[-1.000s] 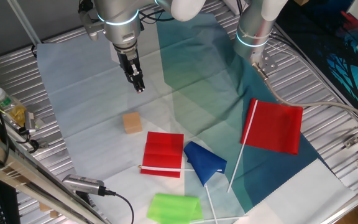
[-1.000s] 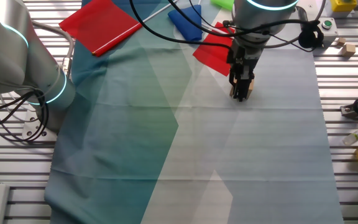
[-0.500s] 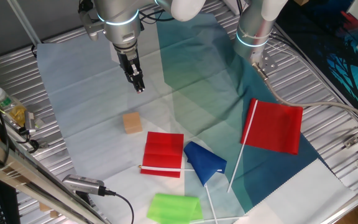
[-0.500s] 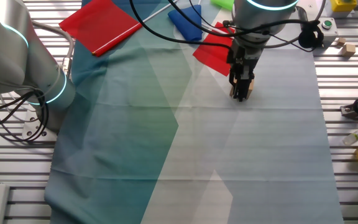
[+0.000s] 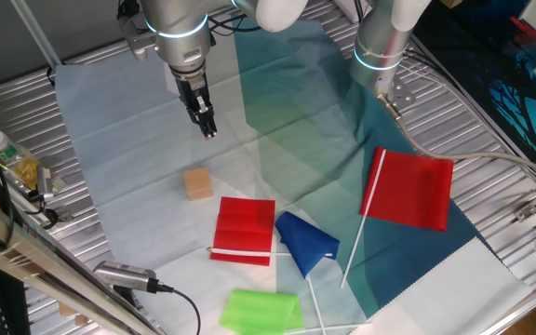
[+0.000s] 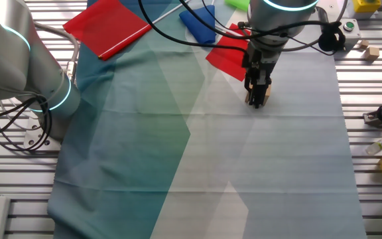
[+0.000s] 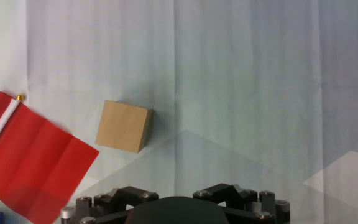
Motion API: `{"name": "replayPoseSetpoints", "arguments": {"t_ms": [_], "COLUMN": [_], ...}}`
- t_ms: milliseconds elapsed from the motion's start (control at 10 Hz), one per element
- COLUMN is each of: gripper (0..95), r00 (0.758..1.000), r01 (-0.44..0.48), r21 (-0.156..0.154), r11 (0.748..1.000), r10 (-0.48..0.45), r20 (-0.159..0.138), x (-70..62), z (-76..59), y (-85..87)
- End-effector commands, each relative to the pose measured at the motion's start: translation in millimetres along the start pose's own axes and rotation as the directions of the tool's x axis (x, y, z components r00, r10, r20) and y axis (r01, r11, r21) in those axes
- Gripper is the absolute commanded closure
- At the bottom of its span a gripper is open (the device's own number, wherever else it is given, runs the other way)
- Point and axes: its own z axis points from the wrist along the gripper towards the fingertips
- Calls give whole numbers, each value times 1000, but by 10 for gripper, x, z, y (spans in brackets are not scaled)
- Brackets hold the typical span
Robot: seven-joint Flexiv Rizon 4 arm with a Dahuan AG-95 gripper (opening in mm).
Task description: Approach and touch the side of the small block
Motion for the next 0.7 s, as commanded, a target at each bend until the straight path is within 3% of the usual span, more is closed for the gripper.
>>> {"name": "replayPoseSetpoints", "arguments": {"t_ms": [100, 200, 300, 700], "gripper": [0, 950, 950, 950], "r00": [991, 991, 991, 991], "r01": [131, 131, 136, 135], "r21": [-28, -28, -15, -14], "r11": [991, 991, 991, 991], "r10": [-131, -131, -136, -135], "r20": [27, 27, 22, 21], "x": [1, 1, 1, 1], "z": [0, 0, 0, 0], "y": [0, 0, 0, 0]}}
